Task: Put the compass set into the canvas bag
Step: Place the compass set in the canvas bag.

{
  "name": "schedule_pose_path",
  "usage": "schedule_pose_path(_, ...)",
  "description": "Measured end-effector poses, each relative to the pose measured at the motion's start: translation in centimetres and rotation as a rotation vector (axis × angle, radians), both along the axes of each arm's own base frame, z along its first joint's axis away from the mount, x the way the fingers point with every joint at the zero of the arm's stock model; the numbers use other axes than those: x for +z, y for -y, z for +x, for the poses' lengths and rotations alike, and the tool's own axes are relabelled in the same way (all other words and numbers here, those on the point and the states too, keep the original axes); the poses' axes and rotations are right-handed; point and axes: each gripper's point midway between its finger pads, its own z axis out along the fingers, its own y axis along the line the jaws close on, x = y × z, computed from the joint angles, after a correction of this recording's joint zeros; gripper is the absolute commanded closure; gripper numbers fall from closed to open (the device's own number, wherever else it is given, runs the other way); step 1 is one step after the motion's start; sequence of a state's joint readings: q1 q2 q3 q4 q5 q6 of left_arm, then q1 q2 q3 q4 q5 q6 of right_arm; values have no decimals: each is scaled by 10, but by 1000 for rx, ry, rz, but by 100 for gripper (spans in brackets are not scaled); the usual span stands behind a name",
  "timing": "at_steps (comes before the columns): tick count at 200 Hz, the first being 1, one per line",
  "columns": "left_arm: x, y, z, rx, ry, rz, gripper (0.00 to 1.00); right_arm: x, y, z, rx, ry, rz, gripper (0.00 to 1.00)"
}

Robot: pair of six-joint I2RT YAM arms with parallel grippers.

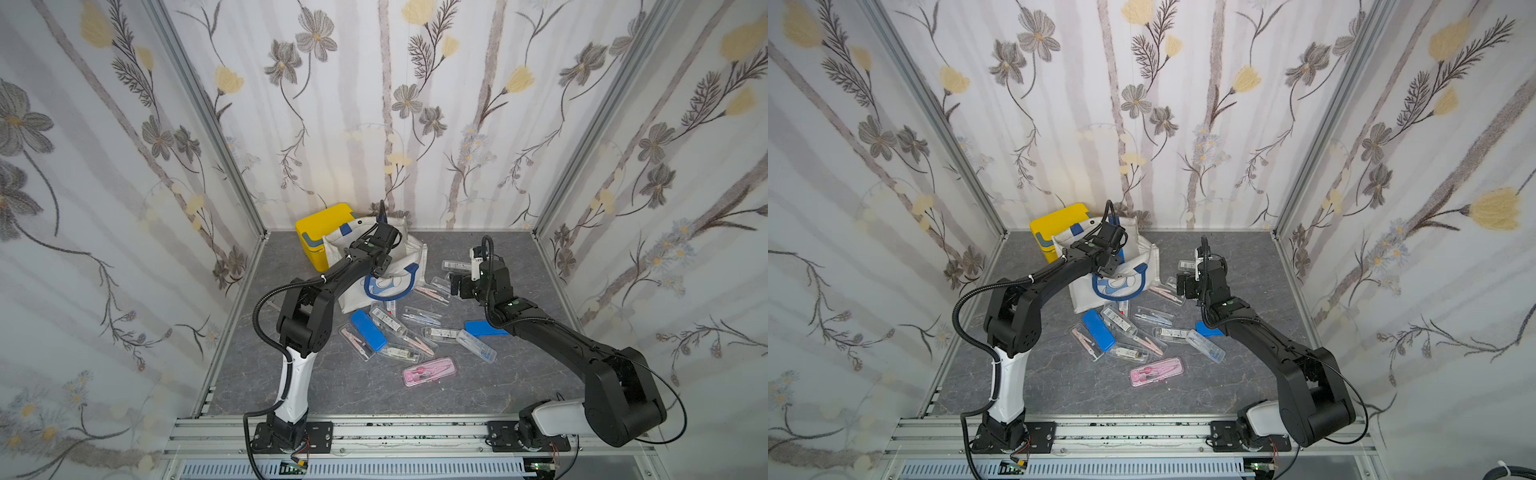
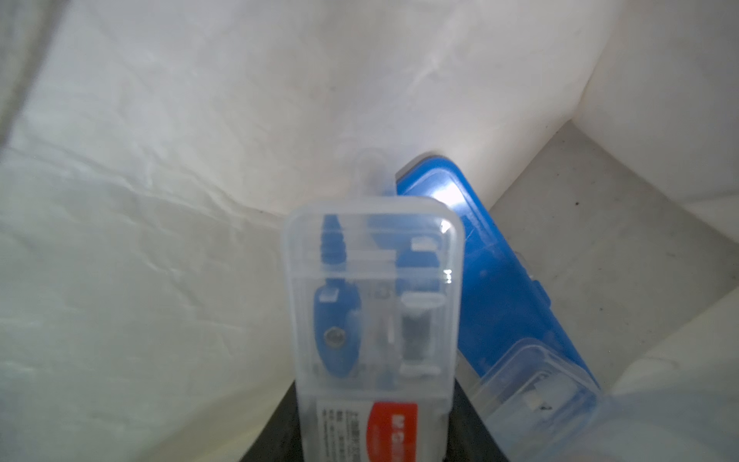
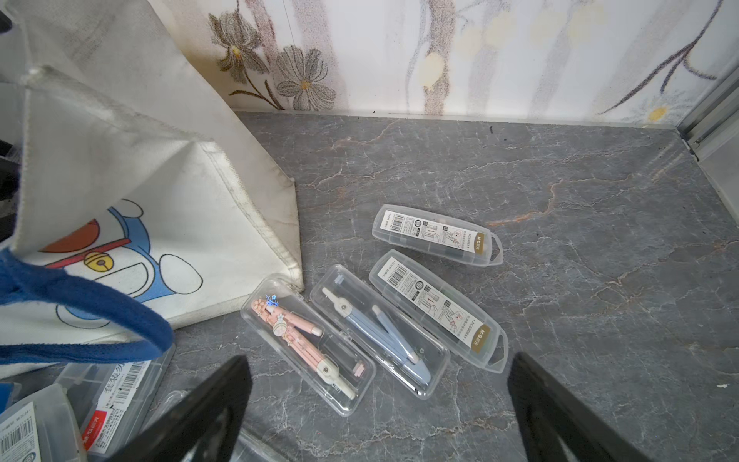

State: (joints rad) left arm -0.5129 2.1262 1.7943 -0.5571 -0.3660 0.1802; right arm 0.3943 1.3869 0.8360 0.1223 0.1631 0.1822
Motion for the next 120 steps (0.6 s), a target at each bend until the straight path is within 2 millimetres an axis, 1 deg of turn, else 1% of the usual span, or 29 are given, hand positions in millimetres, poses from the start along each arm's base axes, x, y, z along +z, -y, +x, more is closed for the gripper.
schedule_pose_path(15, -3, -3, 1, 7, -4, 7, 50, 0, 0, -1, 0, -1, 0, 0)
schedule_pose_path(27, -4, -4, 1, 8, -4, 10, 45, 2, 1, -1, 0, 3, 1, 0)
schedule_pose_path(45, -3, -6, 1, 12, -1, 16, 44, 5, 1, -2, -1, 9, 3, 1)
schedule_pose_path(58, -3, -6, 1, 13, -1, 16, 41, 5, 1, -2, -1, 10, 4, 1)
schedule_pose_path(92, -3, -7, 2, 15, 0, 15, 40, 6, 2, -2, -3, 10, 2, 1)
schedule_pose_path(120, 7, -6, 3, 15, 17, -8, 39, 6, 2, -3, -3, 8, 1, 0)
